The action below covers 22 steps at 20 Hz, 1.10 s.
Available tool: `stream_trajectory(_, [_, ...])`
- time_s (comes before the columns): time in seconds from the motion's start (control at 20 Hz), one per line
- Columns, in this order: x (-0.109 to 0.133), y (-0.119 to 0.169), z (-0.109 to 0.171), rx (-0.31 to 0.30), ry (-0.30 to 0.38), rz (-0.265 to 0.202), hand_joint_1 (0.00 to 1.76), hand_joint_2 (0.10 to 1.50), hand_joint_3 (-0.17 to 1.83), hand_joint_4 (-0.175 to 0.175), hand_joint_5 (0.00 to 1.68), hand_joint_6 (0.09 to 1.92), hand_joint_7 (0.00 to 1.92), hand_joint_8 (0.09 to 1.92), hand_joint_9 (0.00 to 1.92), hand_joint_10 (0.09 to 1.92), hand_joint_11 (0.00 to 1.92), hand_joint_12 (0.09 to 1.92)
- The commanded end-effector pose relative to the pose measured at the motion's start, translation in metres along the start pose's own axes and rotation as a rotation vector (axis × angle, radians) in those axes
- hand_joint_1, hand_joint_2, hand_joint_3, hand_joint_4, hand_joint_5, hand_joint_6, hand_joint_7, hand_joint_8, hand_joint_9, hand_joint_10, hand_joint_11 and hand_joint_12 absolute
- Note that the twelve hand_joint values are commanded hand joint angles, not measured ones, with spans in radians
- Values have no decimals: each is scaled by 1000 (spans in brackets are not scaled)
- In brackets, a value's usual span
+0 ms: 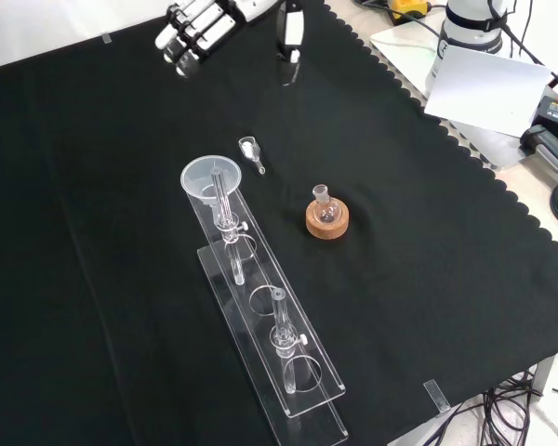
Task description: Pick up the funnel from the transparent funnel stand.
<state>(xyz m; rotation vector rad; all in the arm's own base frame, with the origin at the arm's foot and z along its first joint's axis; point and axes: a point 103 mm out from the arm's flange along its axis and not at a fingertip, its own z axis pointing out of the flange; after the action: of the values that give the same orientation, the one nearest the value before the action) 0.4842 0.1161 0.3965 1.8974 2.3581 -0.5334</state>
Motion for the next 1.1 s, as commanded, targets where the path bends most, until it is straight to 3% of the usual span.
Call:
stream_trajectory(0.05, [-4,26,27,100,-46,46,865,578,-21,-21,0,87,0,87,0,87,0,1500])
stream_trajectory(0.65, [-6,65,51,200,41,92,763,580,-10,-19,0,87,0,87,0,87,0,1354])
stream_trajectory(1.1, [20,77,52,253,28,15,755,587,-6,-31,0,87,0,87,0,87,0,1318])
